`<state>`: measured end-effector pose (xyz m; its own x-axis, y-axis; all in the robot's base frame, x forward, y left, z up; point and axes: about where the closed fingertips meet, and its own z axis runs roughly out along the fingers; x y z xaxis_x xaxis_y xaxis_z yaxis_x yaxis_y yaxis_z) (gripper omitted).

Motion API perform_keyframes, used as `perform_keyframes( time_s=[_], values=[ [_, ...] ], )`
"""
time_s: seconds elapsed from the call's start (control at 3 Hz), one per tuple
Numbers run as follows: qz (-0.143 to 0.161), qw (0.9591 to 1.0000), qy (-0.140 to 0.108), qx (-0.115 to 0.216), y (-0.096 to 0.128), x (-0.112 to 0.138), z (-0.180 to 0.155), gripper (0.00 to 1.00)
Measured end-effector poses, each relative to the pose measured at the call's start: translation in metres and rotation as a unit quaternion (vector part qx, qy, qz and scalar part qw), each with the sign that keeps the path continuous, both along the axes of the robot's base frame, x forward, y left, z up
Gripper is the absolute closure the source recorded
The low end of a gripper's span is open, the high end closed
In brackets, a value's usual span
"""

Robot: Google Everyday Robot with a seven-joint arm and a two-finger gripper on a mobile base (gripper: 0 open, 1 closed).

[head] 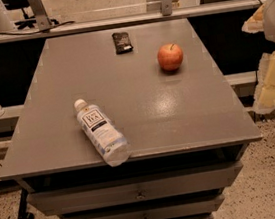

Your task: Move apple near blue plastic bottle

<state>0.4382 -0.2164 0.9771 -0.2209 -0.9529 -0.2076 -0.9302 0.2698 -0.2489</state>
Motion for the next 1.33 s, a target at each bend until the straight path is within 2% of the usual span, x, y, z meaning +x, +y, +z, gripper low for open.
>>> perform_keyframes(
  time_s=[0.33, 0.67, 1.0, 1.33],
  values=[
    [0.000, 1.0000, 0.000, 0.000, 0.000, 0.000, 0.000, 0.00],
    [-0.004, 0.9998, -0.014, 0.013, -0.002, 0.014, -0.012, 0.00],
    [-0.010, 0.9984, -0.032, 0.044, -0.001, 0.048, -0.037, 0.00],
    [-0.023, 0.9945, -0.062, 0.081, -0.002, 0.096, -0.056, 0.00]
  ],
)
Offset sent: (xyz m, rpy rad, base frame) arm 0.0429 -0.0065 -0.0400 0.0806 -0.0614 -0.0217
